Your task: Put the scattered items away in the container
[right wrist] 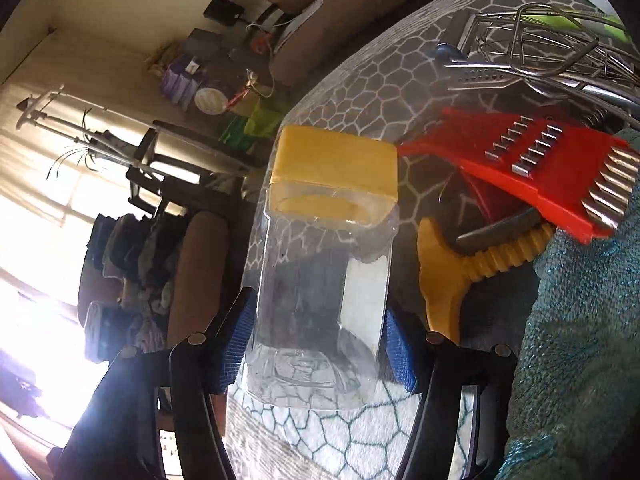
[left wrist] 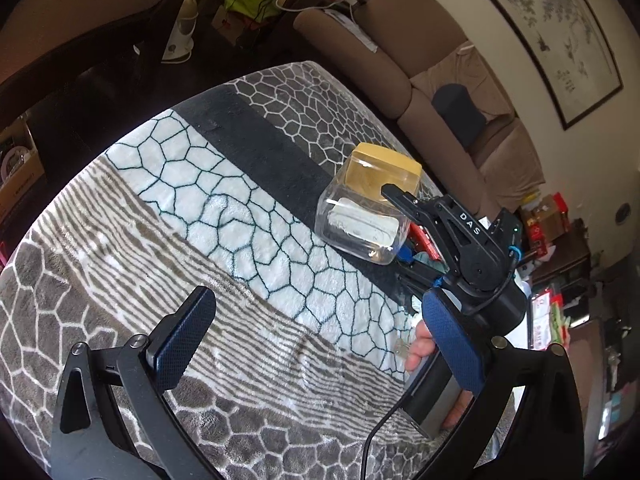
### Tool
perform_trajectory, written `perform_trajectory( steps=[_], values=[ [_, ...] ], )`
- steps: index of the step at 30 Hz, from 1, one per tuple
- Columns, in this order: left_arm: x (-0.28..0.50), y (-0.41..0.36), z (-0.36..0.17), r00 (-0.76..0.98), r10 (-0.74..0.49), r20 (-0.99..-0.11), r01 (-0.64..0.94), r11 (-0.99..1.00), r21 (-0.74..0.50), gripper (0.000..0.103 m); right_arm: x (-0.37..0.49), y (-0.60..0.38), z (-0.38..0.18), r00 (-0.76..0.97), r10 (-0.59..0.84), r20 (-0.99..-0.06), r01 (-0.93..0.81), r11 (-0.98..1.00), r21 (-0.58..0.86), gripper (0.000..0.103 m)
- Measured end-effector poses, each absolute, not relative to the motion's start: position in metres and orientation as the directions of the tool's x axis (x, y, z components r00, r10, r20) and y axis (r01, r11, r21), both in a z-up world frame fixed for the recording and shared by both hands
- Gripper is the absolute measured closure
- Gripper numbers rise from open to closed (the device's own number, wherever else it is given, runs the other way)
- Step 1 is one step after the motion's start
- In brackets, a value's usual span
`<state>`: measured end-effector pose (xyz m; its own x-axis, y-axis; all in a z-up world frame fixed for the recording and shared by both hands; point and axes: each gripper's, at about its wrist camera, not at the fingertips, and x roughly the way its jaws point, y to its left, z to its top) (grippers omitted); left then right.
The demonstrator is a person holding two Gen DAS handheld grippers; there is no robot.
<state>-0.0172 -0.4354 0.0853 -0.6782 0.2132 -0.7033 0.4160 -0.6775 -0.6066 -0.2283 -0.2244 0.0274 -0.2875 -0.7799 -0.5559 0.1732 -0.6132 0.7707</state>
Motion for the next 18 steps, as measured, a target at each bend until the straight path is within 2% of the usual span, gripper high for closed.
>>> perform_trajectory(
  steps=[9, 14, 18],
  values=[
    [-0.013, -0.443, 0.081, -0.643, 0.22, -0.734, 0.433, -0.685, -0.585, 0.0, -0.115, -0.166, 0.026, -0.063, -0.812, -0.581, 0.223, -0.579, 0.784, 0.044],
    [-0.018, -0.412, 0.083, -0.59, 0.298, -0.75, 0.332, -0.757, -0.562, 0.0, -0.042, -0.108, 0.027, -0.012, -0.819, -0.573, 0.185, -0.565, 0.804, 0.044],
    [-0.02, -0.379, 0.08, -0.527, 0.352, -0.774, 0.255, -0.803, -0.539, 0.0, -0.013, -0.073, 0.025, -0.034, -0.811, -0.584, 0.203, -0.578, 0.79, 0.044]
  ],
)
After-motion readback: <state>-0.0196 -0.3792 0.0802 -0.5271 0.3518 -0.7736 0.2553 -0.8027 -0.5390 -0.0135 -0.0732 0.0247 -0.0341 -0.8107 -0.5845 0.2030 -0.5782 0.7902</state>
